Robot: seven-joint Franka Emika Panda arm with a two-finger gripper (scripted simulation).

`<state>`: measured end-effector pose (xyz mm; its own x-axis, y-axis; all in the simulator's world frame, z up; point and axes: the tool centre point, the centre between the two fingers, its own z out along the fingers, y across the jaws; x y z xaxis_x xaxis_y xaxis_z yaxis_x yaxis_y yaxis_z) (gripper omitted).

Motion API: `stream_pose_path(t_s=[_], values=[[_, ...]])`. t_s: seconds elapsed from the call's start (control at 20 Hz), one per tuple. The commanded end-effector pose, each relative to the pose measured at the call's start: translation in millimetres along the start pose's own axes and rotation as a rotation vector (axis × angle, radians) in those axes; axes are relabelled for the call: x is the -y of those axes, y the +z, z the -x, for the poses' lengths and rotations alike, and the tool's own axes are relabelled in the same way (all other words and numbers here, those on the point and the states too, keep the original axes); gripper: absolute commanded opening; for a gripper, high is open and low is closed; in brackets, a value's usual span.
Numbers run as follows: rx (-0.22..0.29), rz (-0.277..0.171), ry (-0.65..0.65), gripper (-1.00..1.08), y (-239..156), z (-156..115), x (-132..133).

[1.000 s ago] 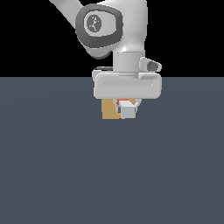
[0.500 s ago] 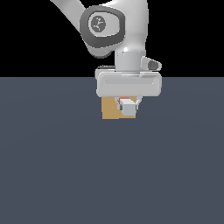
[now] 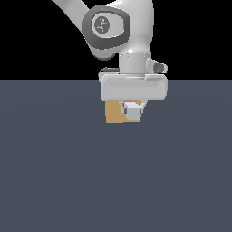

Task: Insert the peg into the horizontal hole in a box.

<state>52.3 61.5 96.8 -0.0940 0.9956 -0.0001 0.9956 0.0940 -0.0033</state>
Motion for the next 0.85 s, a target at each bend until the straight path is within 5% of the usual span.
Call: stream_pose_path(t_s=[0.0,0.5,0.8], values=[[0.0,0.002,-0.001,-1.0,-1.3,-6.1,-0.5],[-0.001,0.004,-0.001,-1.0,-2.4,-73.7,0.4],[-0.001,0.005,-0.001,-1.0,-2.9,-90.3,-0.1]])
